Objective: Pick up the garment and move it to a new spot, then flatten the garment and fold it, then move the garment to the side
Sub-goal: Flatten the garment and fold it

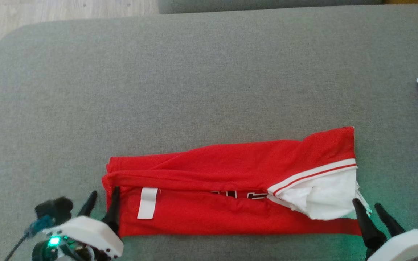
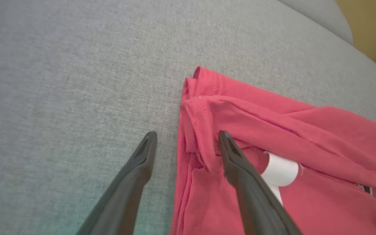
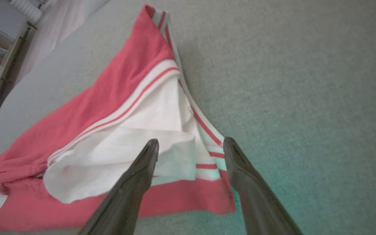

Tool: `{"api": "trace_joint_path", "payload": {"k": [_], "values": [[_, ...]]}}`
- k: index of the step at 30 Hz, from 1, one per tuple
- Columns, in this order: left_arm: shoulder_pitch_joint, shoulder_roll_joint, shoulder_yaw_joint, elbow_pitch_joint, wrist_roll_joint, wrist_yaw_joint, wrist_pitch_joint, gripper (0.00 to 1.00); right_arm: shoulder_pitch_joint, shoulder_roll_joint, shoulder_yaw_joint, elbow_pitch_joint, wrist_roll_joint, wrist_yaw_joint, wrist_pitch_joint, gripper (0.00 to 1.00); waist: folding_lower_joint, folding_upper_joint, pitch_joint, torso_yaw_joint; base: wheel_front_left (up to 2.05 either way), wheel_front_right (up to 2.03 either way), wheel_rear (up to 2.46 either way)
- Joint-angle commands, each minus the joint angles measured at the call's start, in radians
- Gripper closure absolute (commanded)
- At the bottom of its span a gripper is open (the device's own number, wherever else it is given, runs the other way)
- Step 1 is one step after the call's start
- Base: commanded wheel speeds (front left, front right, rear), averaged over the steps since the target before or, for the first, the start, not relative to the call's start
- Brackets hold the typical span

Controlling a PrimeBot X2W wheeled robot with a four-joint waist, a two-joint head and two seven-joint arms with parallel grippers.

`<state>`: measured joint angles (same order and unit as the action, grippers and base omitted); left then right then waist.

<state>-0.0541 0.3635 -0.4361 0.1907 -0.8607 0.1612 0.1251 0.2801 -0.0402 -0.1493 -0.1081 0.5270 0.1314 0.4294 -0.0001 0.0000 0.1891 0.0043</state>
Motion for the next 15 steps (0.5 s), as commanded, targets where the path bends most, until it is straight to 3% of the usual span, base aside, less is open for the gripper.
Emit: {"api": "trace_joint_path", "payload": {"k": [1,9,15], "values": [[-0.008,0.025,0.046,-0.043,0.029,0.020,-0.055,0.00,-0.024,-0.010,0.027,-0.046,-0.015,-0.001,-0.042,0.00,0.0001,0.0000,-0.012,0.000,0.00,0.00,0.00],[0.027,0.021,0.040,-0.161,0.219,0.124,-0.302,0.00,-0.077,-0.010,0.028,-0.148,-0.143,-0.001,-0.252,0.00,0.0001,0.0000,-0.051,0.027,0.00,0.00,0.00],[-0.008,0.012,0.040,-0.219,0.332,0.136,-0.376,0.00,-0.107,-0.010,0.042,-0.211,-0.262,-0.001,-0.328,0.00,0.0001,0.0000,-0.070,0.051,0.00,0.00,0.00]]}}
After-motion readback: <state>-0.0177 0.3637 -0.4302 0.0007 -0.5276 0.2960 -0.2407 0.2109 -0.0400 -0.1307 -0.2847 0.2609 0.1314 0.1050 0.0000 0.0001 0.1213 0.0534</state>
